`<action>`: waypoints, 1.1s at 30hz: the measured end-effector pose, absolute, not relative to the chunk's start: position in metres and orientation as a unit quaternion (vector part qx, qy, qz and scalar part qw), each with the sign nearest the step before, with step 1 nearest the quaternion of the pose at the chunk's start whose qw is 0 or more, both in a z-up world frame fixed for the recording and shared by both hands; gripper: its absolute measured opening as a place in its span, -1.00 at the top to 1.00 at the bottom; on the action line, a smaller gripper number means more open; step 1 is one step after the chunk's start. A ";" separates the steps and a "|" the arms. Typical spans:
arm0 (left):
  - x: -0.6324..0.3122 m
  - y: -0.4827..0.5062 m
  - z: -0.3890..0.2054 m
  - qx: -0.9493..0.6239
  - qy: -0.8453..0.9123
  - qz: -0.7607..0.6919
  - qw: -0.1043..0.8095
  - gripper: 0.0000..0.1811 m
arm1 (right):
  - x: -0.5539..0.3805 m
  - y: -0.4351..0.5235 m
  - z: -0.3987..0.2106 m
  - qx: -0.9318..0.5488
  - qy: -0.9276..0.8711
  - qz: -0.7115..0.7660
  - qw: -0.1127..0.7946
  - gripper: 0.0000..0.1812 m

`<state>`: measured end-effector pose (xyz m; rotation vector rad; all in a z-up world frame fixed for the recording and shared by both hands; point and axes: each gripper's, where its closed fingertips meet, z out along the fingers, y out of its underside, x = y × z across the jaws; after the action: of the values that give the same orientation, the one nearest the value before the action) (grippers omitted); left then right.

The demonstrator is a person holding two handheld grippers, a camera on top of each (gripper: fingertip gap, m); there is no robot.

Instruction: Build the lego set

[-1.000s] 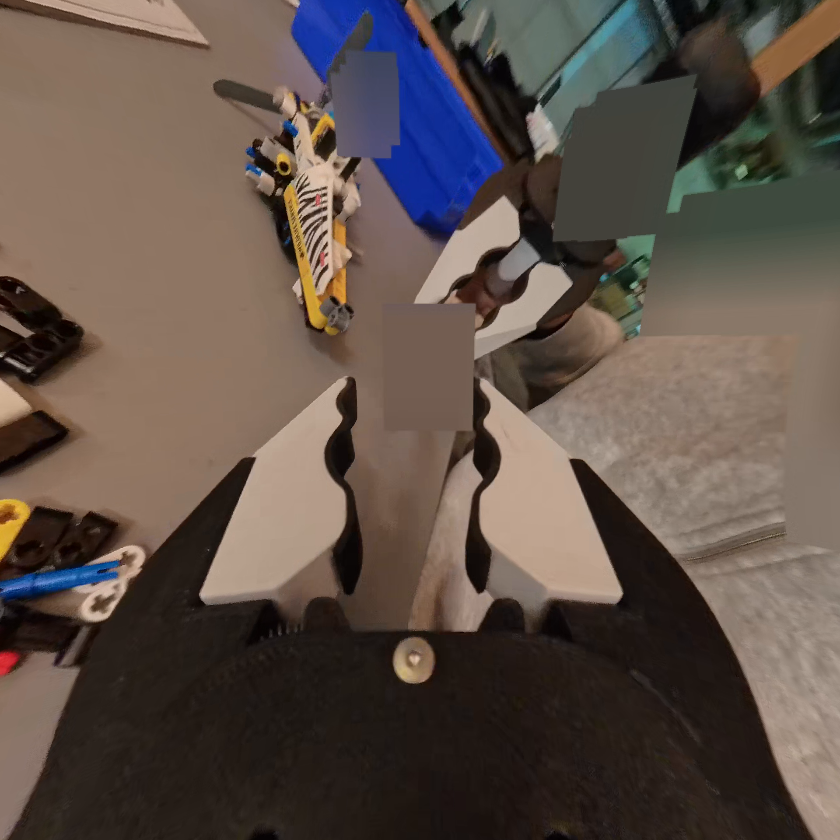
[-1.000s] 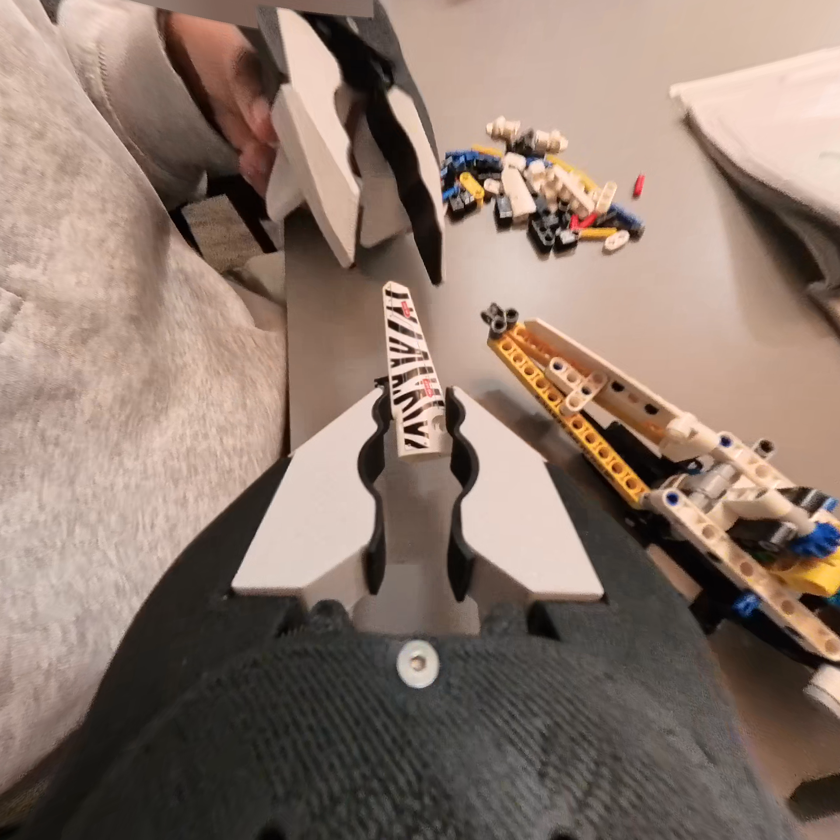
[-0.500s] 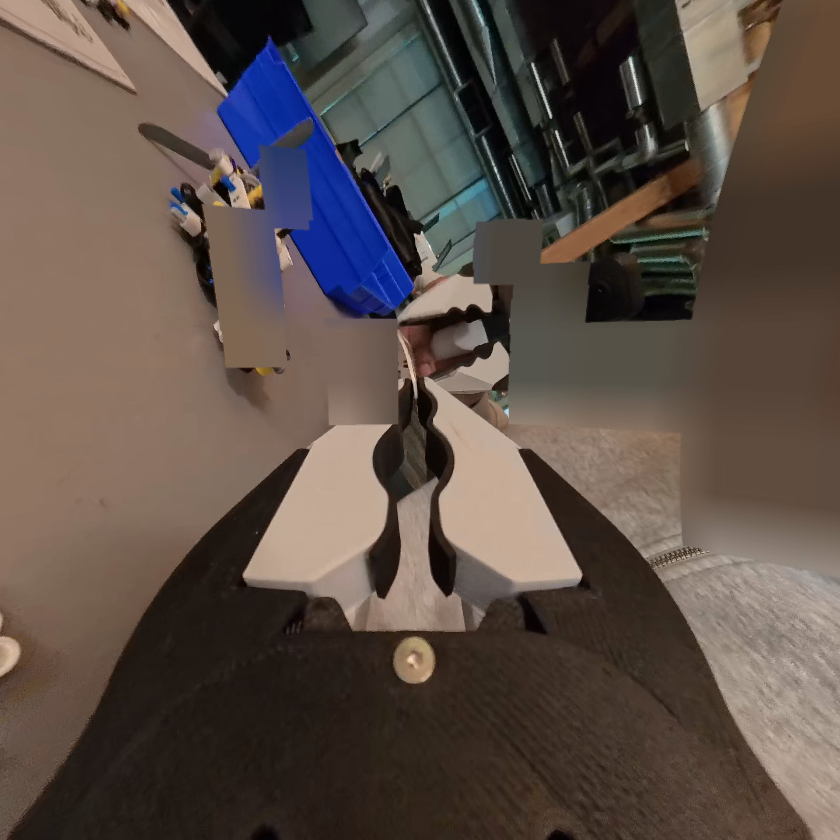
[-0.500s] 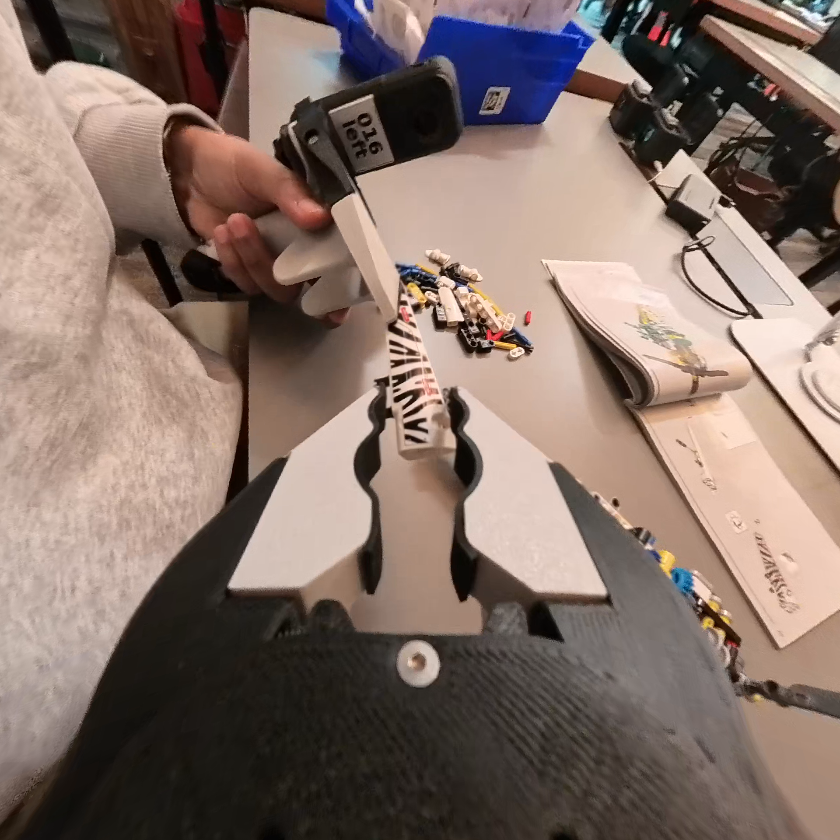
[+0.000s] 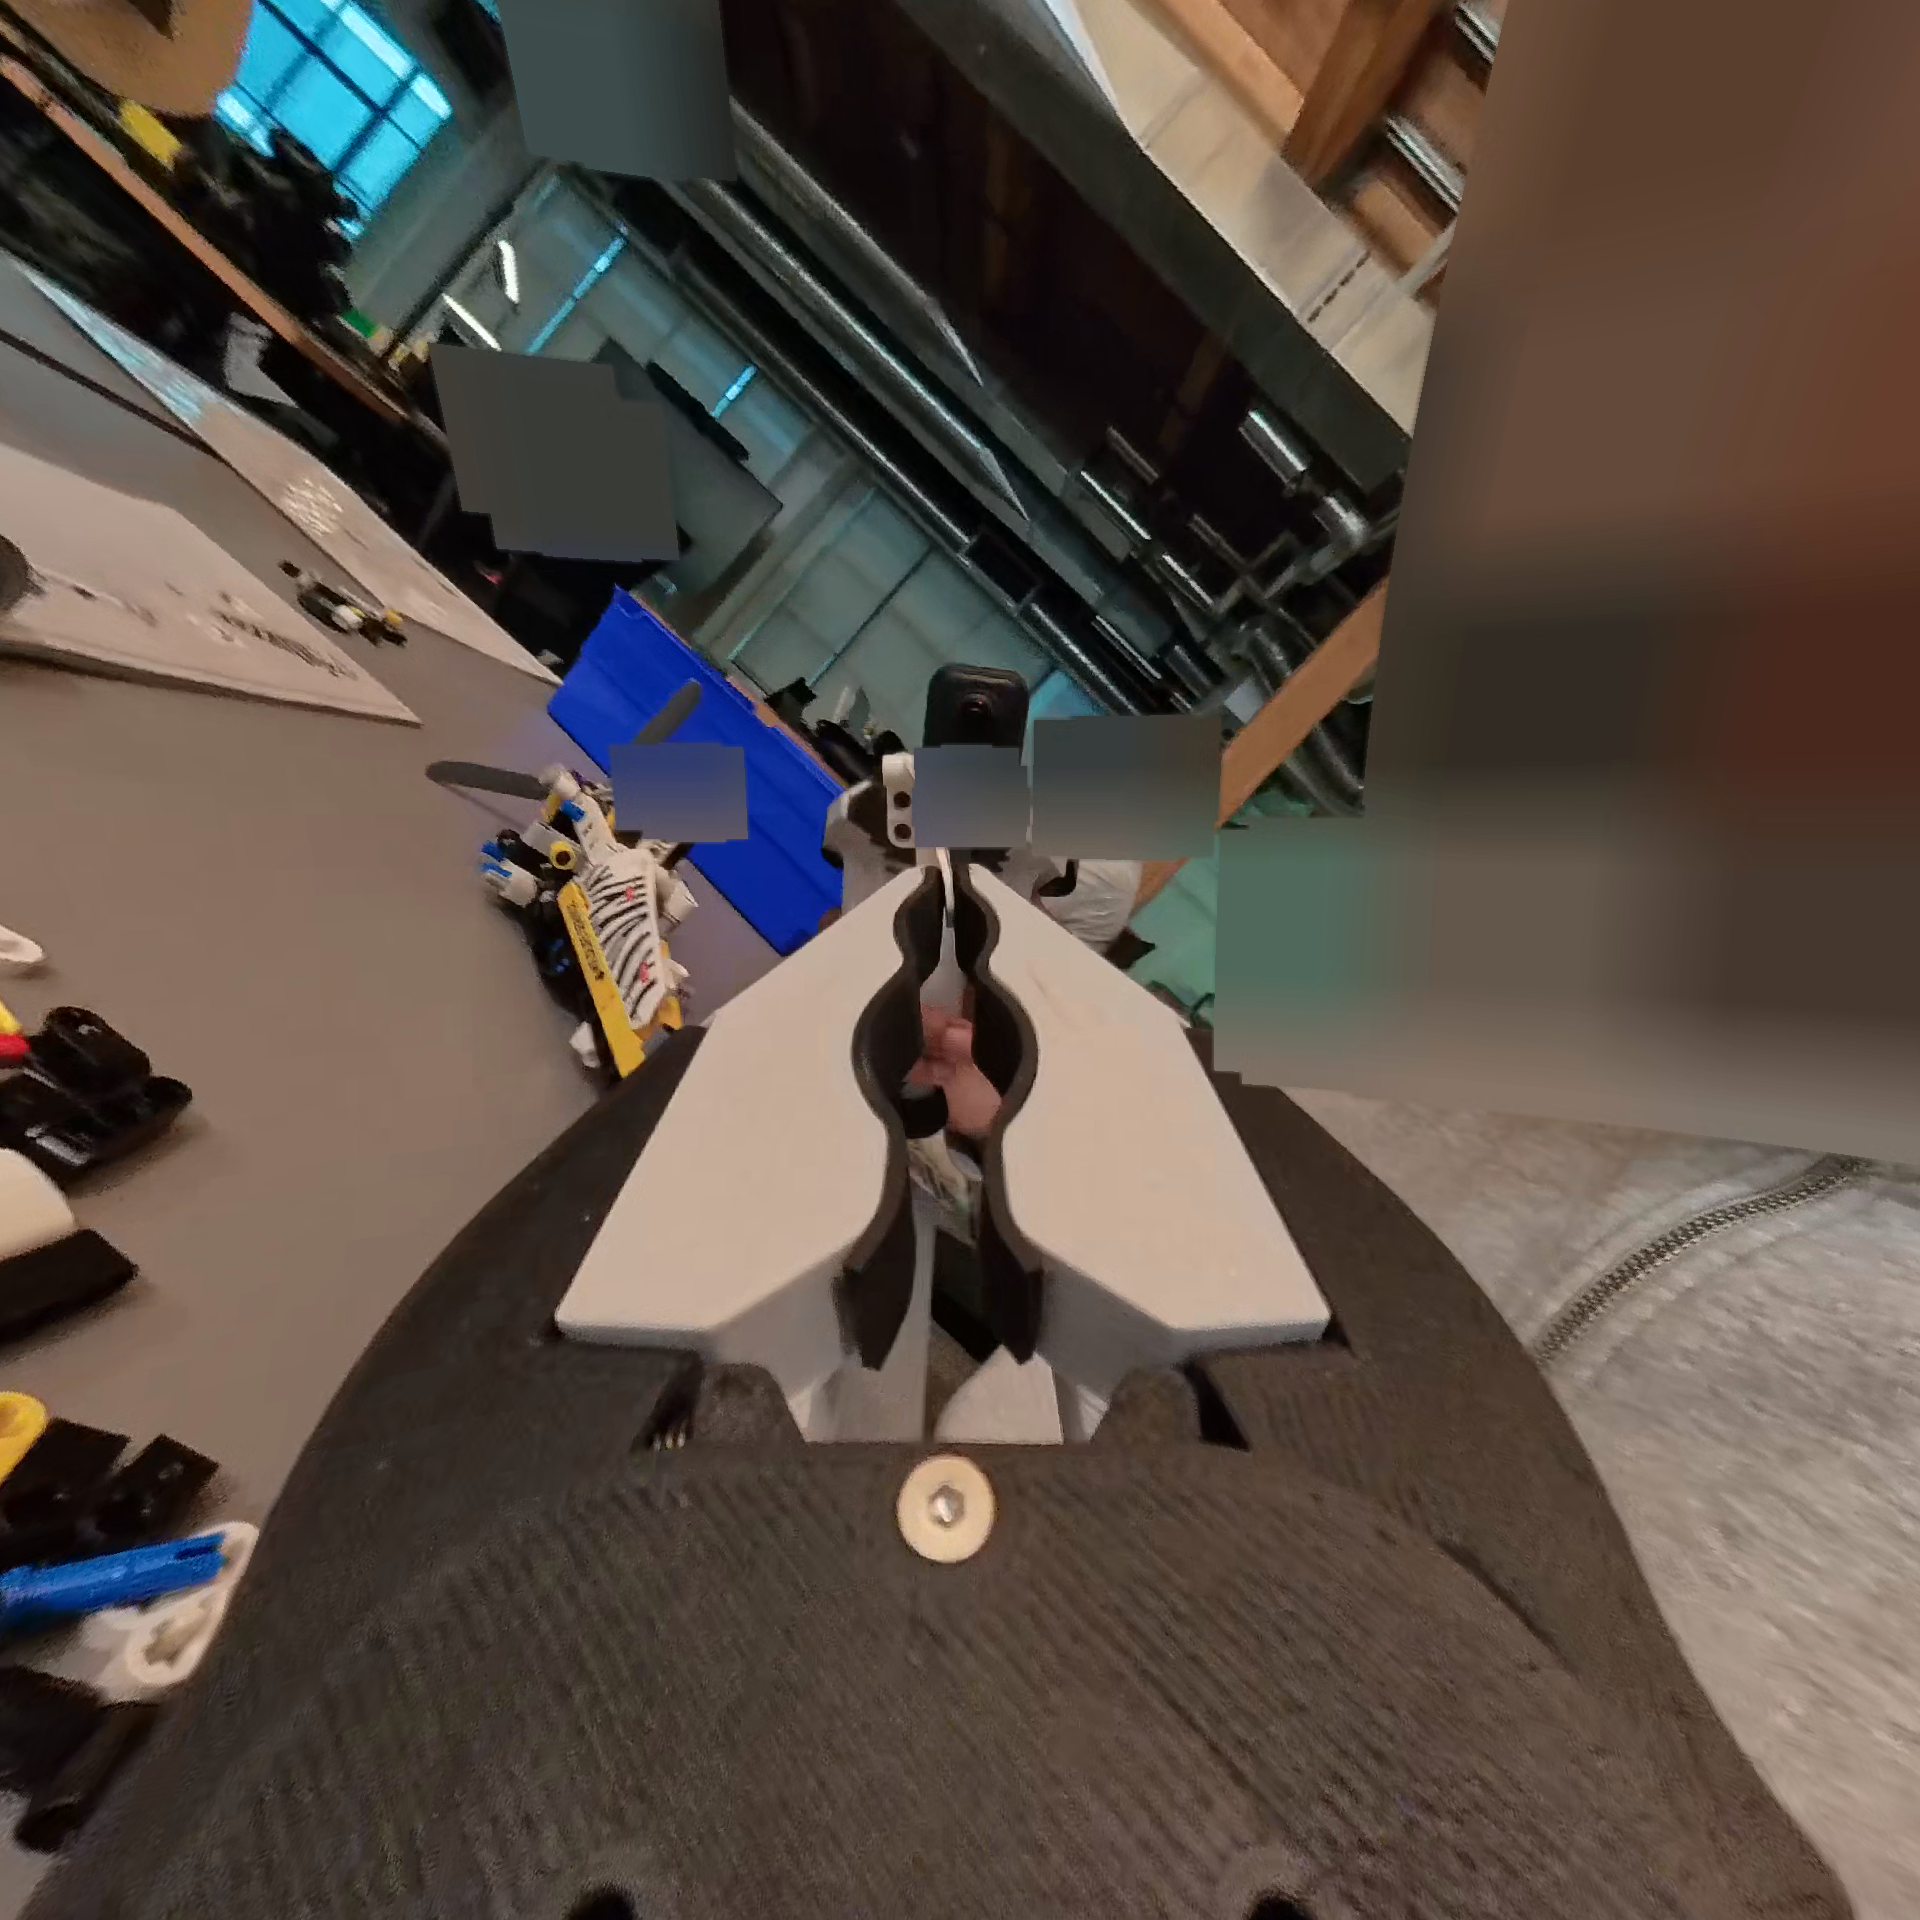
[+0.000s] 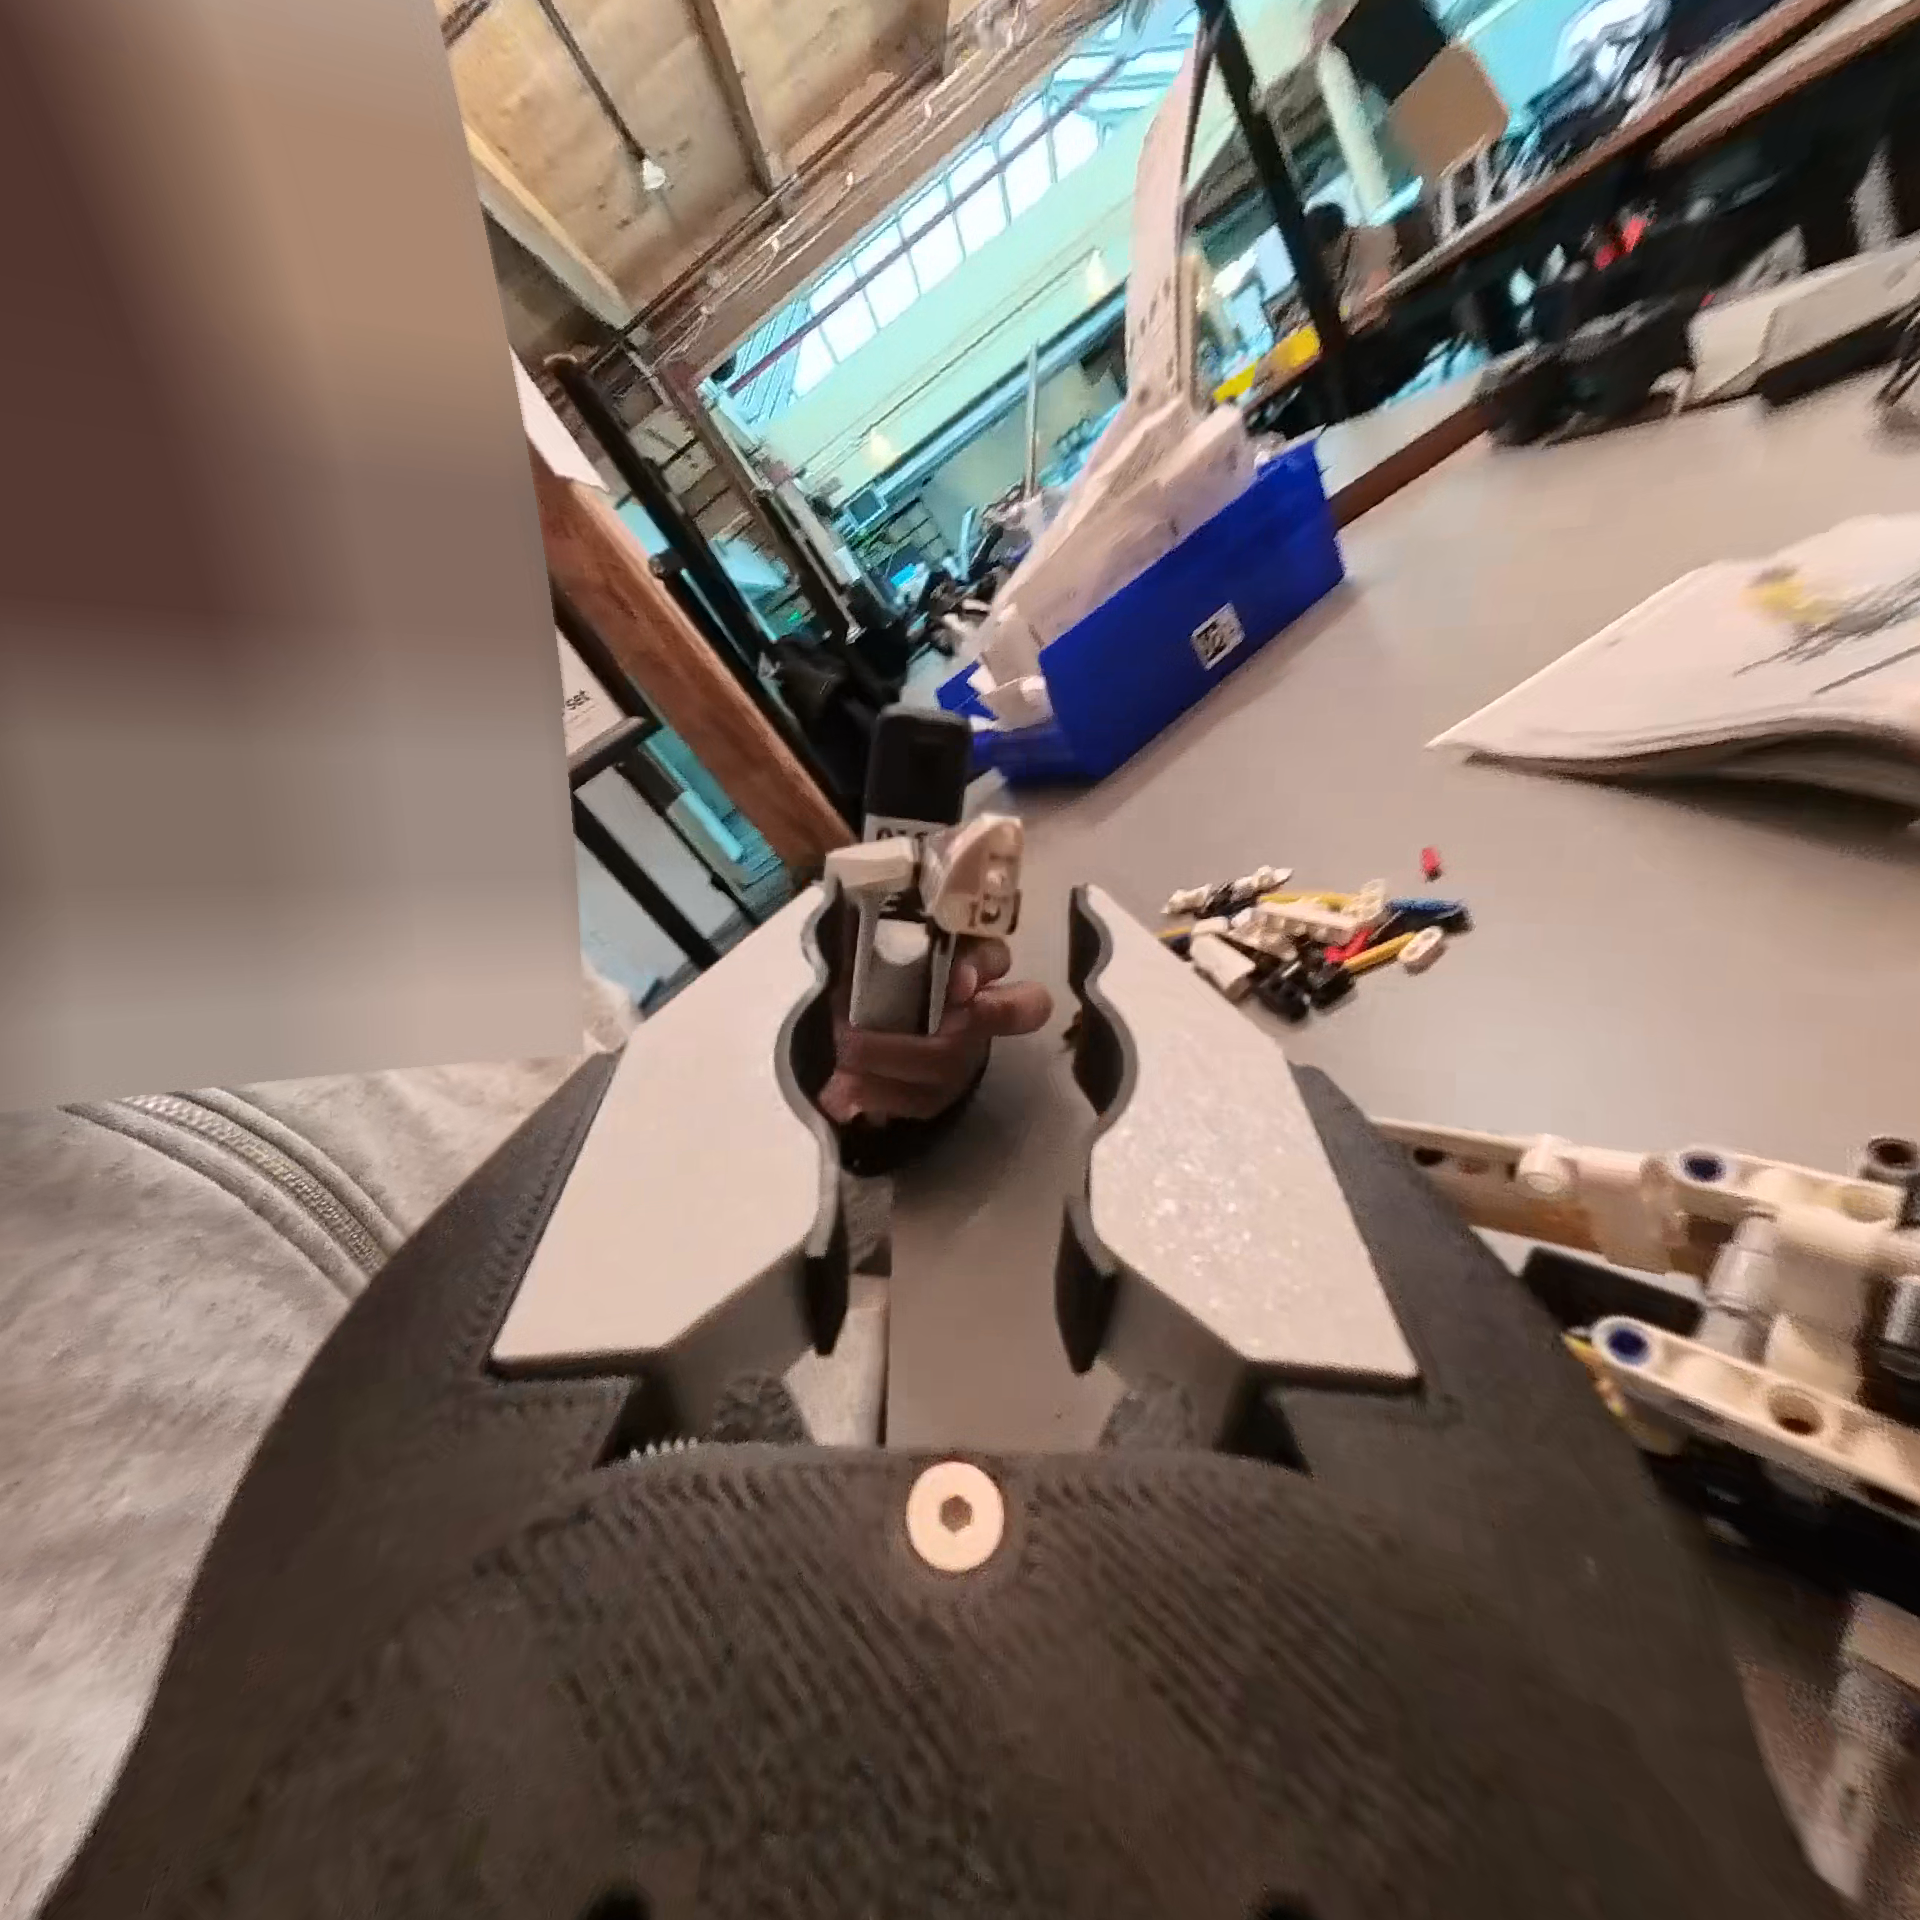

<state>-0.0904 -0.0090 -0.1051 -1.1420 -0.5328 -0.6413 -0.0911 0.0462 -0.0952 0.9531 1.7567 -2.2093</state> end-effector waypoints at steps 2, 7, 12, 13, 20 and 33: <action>-0.091 -0.008 -0.107 -0.536 -0.243 -0.268 0.762 0.99 | -0.091 0.040 -0.102 0.316 0.592 -0.734 0.110 0.60; -0.086 -0.001 -0.111 -0.570 -0.225 -0.229 0.756 0.99 | -0.097 0.038 -0.107 0.310 0.590 -0.737 0.112 0.84; -0.088 -0.001 -0.112 -0.566 -0.230 -0.234 0.756 1.00 | -0.095 0.039 -0.115 0.304 0.579 -0.742 0.148 0.85; -0.088 -0.001 -0.112 -0.568 -0.230 -0.234 0.755 1.00 | -0.095 0.039 -0.116 0.304 0.574 -0.744 0.155 0.84; -0.088 0.000 -0.113 -0.568 -0.229 -0.239 0.753 1.00 | -0.096 0.045 -0.109 0.303 0.556 -0.757 0.164 0.85; -0.097 -0.010 -0.107 -0.535 -0.245 -0.219 0.779 1.00 | -0.055 0.202 -0.111 0.524 0.644 -0.522 -0.194 0.59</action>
<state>-0.0971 -0.0098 -0.1066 -1.1561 -0.5291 -0.4728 -0.0551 0.2021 -0.1107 1.8871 2.3204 -1.8791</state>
